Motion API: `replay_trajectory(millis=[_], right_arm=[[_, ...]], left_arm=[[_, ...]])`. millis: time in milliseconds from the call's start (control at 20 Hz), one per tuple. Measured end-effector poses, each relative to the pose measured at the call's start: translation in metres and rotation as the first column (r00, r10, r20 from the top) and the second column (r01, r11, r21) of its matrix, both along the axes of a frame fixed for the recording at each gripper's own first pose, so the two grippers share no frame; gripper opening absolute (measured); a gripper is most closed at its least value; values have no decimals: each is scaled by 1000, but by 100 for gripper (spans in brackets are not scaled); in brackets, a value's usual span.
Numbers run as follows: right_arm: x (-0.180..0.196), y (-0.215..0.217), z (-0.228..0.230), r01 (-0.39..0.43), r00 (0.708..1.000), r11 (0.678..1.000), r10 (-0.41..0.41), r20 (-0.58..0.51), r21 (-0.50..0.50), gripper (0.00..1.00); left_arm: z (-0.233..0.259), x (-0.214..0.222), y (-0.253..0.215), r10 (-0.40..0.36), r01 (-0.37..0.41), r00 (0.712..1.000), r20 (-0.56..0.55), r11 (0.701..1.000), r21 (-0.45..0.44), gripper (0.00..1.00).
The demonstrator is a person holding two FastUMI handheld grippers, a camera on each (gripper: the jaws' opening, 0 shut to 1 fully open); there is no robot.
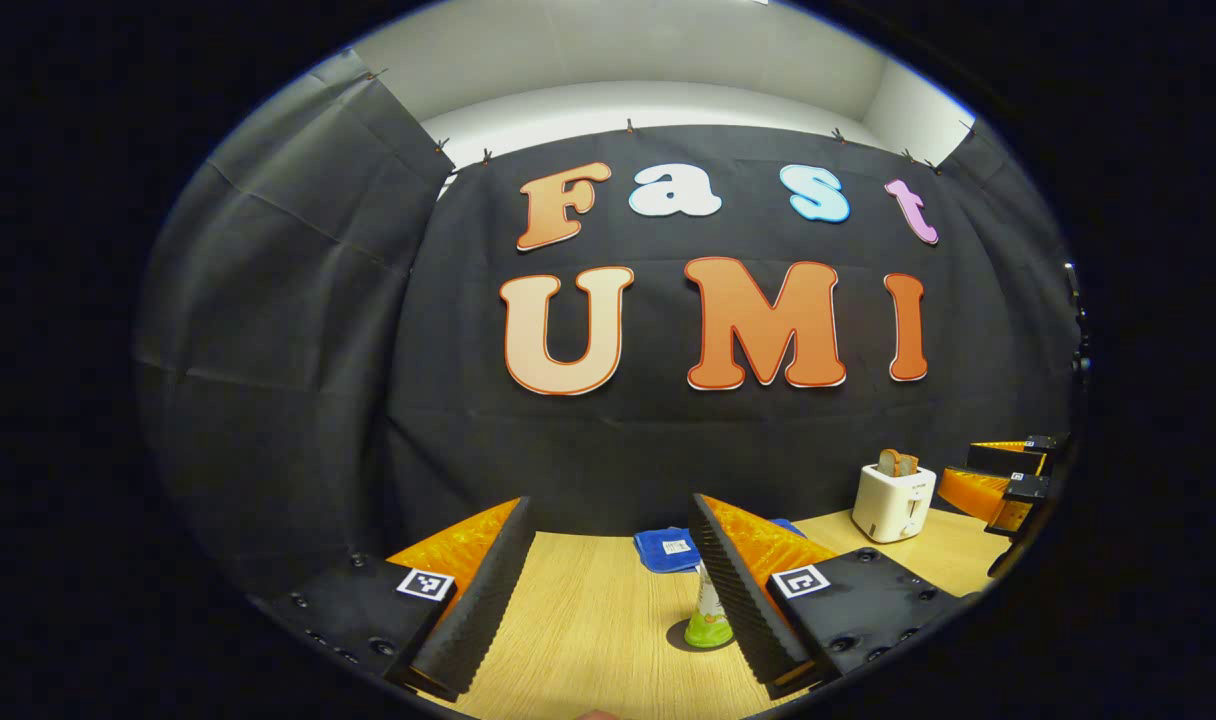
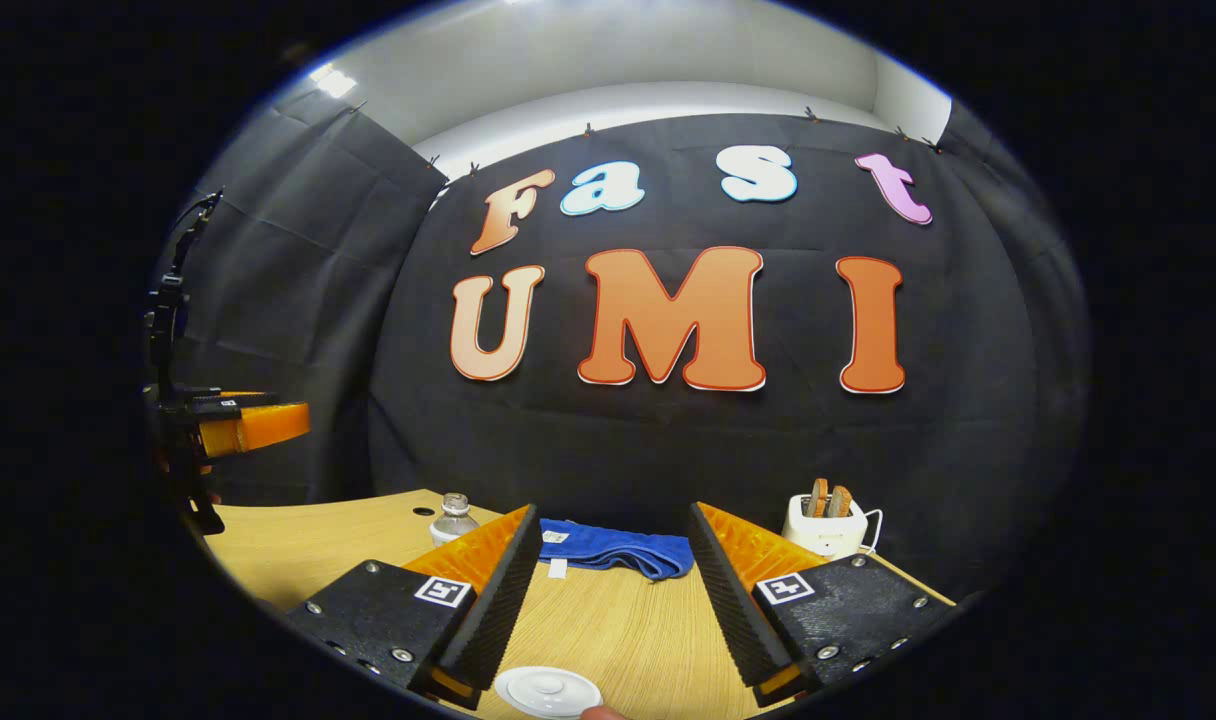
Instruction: Open the teacup lid with one hand, grasp the water bottle and pour water into the teacup with the other hand; after pouring, place the water bottle on the coaster and then close the teacup lid.
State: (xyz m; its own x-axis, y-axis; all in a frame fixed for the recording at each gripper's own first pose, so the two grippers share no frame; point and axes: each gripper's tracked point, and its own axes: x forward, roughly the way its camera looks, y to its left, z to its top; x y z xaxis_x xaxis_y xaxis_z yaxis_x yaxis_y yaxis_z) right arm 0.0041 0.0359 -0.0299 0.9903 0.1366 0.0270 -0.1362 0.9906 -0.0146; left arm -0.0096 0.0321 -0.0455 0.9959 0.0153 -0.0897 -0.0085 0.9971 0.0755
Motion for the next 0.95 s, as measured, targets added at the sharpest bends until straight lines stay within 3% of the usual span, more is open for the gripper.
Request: replay_trajectory(millis=[950], right_arm=[[-3,-6,7,26,1000,1000,-26,12,12,90]], left_arm=[[-5,-6,0,-26,26,999,38,1000,-1,99]])
